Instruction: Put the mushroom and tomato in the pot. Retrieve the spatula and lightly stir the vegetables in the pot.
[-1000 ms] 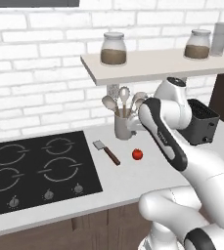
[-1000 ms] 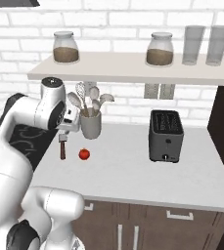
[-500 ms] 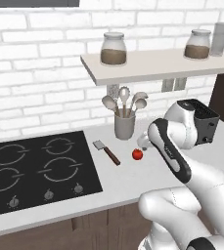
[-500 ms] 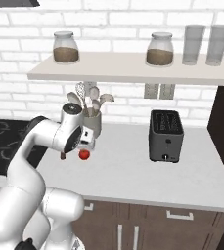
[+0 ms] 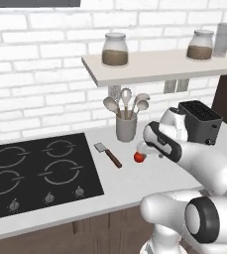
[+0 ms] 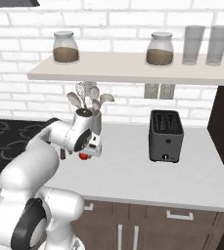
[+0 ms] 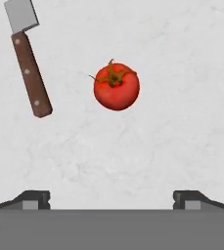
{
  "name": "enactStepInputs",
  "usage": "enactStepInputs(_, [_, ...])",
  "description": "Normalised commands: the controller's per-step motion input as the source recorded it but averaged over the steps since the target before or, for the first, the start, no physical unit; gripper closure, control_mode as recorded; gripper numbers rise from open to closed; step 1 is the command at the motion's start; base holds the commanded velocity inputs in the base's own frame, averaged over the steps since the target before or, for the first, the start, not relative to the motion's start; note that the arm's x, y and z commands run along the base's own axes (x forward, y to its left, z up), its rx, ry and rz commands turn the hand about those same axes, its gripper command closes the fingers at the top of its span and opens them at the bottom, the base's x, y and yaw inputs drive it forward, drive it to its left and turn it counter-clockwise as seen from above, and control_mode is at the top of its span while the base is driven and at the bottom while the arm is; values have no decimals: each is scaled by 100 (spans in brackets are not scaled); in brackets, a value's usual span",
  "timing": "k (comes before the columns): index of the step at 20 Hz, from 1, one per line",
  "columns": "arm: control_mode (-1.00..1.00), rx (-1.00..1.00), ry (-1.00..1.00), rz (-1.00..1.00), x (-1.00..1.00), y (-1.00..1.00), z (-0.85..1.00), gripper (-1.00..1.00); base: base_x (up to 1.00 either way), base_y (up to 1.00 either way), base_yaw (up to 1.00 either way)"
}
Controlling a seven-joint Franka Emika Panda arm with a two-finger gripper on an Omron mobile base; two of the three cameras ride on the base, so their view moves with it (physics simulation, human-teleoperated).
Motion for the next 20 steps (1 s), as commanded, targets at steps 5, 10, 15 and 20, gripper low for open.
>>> enactStepInputs(5, [-100,-1,1,-1,42,20,-26,-100,0,0,0])
enactStepInputs(10, [-100,-5,0,0,35,10,-45,-100,0,0,0])
enactStepInputs(15, [-100,-1,0,0,29,1,-35,-100,0,0,0])
enactStepInputs(20, [-100,0,0,0,26,0,-22,-100,0,0,0])
